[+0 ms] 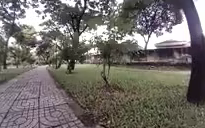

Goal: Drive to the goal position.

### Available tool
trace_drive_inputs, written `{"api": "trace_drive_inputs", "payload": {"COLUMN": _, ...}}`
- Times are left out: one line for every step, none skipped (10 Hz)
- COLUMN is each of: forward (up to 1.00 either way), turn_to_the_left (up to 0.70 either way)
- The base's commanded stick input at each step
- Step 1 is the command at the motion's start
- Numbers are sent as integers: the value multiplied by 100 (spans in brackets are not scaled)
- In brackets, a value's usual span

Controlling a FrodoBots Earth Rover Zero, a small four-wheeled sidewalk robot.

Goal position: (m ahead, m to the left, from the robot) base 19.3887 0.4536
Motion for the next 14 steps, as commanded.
{"api": "trace_drive_inputs", "payload": {"forward": 50, "turn_to_the_left": 14}}
{"api": "trace_drive_inputs", "payload": {"forward": 50, "turn_to_the_left": 21}}
{"api": "trace_drive_inputs", "payload": {"forward": 50, "turn_to_the_left": 27}}
{"api": "trace_drive_inputs", "payload": {"forward": 31, "turn_to_the_left": 34}}
{"api": "trace_drive_inputs", "payload": {"forward": 2, "turn_to_the_left": 44}}
{"api": "trace_drive_inputs", "payload": {"forward": -16, "turn_to_the_left": 30}}
{"api": "trace_drive_inputs", "payload": {"forward": -50, "turn_to_the_left": 0}}
{"api": "trace_drive_inputs", "payload": {"forward": -50, "turn_to_the_left": 0}}
{"api": "trace_drive_inputs", "payload": {"forward": -50, "turn_to_the_left": 15}}
{"api": "trace_drive_inputs", "payload": {"forward": -50, "turn_to_the_left": 27}}
{"api": "trace_drive_inputs", "payload": {"forward": -50, "turn_to_the_left": 27}}
{"api": "trace_drive_inputs", "payload": {"forward": -50, "turn_to_the_left": 27}}
{"api": "trace_drive_inputs", "payload": {"forward": -50, "turn_to_the_left": 27}}
{"api": "trace_drive_inputs", "payload": {"forward": -50, "turn_to_the_left": 27}}
